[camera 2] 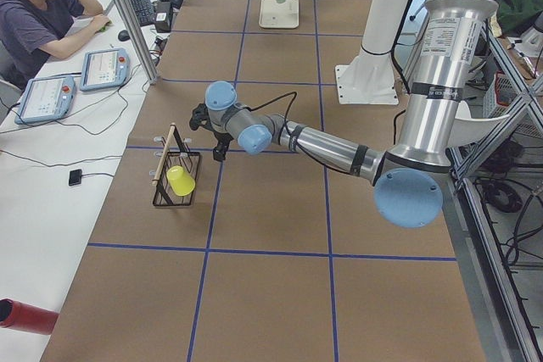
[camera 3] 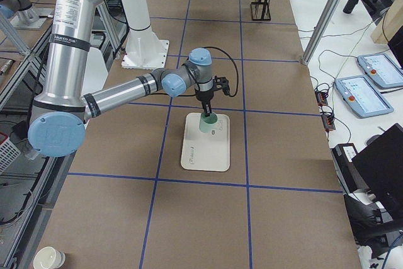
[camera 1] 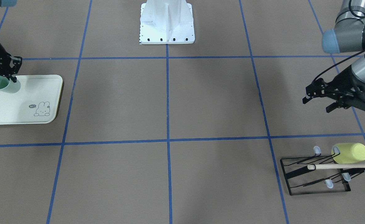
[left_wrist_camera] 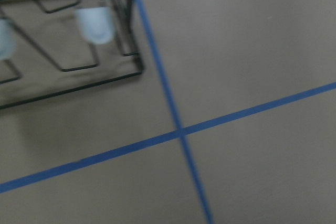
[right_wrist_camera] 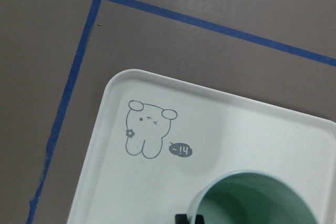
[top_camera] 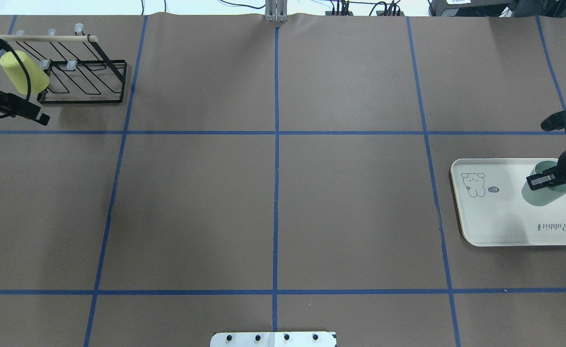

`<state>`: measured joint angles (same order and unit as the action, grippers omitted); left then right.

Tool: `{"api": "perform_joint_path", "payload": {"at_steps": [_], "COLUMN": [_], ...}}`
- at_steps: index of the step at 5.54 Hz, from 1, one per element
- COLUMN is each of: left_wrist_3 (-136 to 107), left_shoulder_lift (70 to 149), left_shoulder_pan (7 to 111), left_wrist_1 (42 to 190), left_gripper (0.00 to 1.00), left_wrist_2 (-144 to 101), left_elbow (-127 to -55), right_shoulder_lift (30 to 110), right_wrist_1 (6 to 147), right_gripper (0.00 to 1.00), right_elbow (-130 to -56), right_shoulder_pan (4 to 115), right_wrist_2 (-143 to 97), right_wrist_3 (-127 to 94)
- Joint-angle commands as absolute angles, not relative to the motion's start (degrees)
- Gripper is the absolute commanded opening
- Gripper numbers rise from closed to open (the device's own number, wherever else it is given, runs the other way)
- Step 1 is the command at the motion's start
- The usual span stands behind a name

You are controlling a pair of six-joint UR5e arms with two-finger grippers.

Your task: Left arm grabs green cup and hands to right arm on tray

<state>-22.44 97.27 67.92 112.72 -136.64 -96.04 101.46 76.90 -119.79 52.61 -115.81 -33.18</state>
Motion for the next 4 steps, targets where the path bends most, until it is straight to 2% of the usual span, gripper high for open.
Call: {"api": "perform_joint_path", "payload": {"at_steps": [1, 3, 4], "left_wrist_3": [-11.3, 12.6, 14.9], "left_shoulder_lift": [91.4, 90.7, 90.8], "left_shoulder_pan": [75.0, 86.1, 87.6], "left_wrist_1": [110.9, 98.7, 97.6], "left_gripper": [1.0, 1.0, 1.0], "left_wrist_2": [-136.2, -134.0, -133.9], "left_elbow": [-95.1, -93.1, -93.2], "right_shoulder_lift": [101.9, 102.0, 102.6], "right_wrist_1": [76.2, 74.9, 70.2], "right_gripper": [0.0, 0.0, 0.0], "right_elbow": [-118.7, -117.5, -116.4], "right_shoulder_pan": [52.6, 52.6, 52.5], "right_wrist_2": [-115.9, -115.3, -115.1], "right_wrist_3": [-33.0, -34.4, -39.7]}}
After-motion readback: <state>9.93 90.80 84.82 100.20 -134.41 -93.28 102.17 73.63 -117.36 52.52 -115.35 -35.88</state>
